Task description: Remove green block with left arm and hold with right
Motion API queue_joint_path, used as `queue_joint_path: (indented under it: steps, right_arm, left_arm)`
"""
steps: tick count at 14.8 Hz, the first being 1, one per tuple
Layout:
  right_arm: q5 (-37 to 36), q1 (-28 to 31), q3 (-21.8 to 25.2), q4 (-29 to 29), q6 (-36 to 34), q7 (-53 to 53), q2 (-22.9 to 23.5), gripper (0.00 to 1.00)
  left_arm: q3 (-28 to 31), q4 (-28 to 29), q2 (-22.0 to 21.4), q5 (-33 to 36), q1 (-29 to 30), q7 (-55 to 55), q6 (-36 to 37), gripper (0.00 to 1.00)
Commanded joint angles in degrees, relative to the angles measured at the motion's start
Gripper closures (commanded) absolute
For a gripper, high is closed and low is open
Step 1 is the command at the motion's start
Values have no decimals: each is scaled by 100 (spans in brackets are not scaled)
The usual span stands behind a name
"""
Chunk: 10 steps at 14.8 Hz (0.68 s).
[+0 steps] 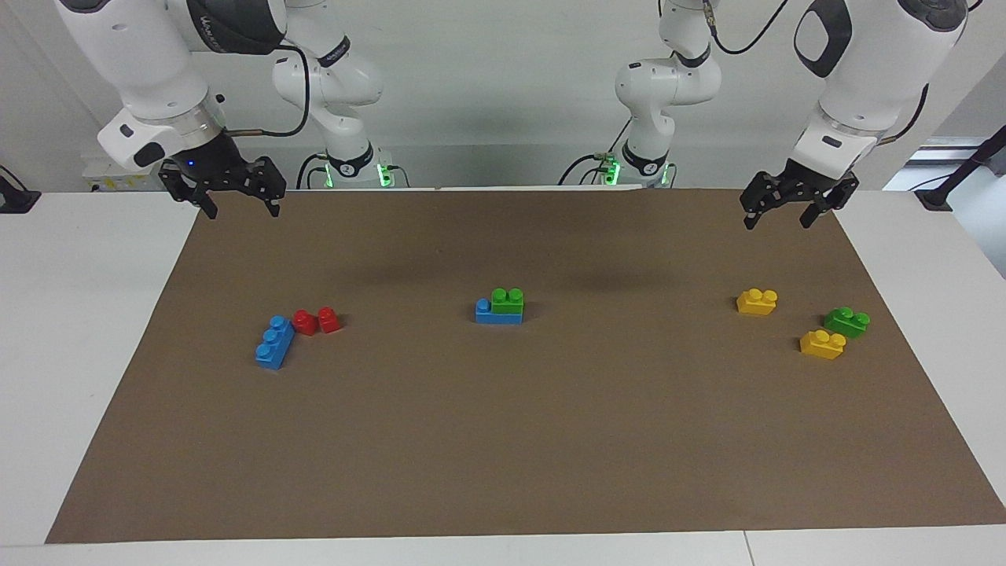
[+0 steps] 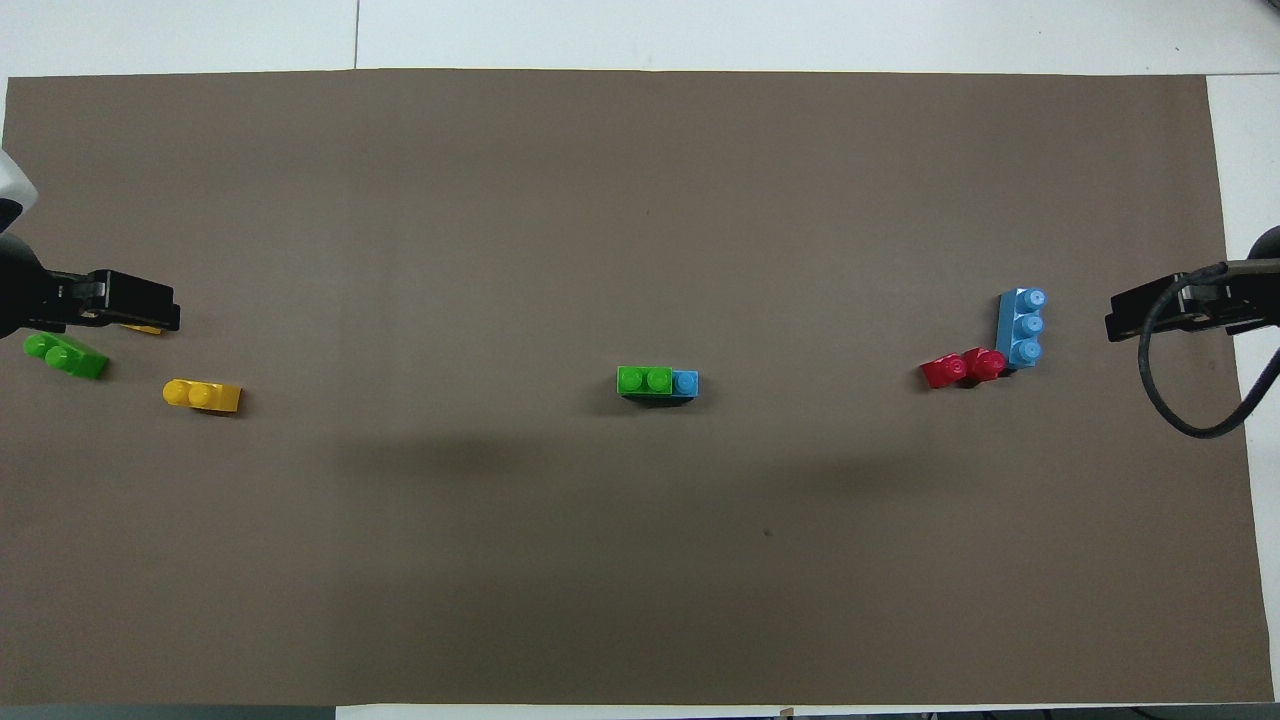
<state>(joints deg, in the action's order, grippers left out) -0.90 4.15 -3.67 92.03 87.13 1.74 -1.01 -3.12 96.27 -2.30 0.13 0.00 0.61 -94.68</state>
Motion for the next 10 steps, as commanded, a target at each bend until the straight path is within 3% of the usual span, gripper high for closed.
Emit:
queue_joint_path:
  steps: [1,10]
  right_arm:
    - [-15,86,-54,105,-56,-69,-93,0]
    - [-24,95,-54,105,103,-78,-92,0]
  left_arm:
    - [-39,-117,20,57,35,-17,99,0]
    - [-39,76,-112,48,17,-61,116,0]
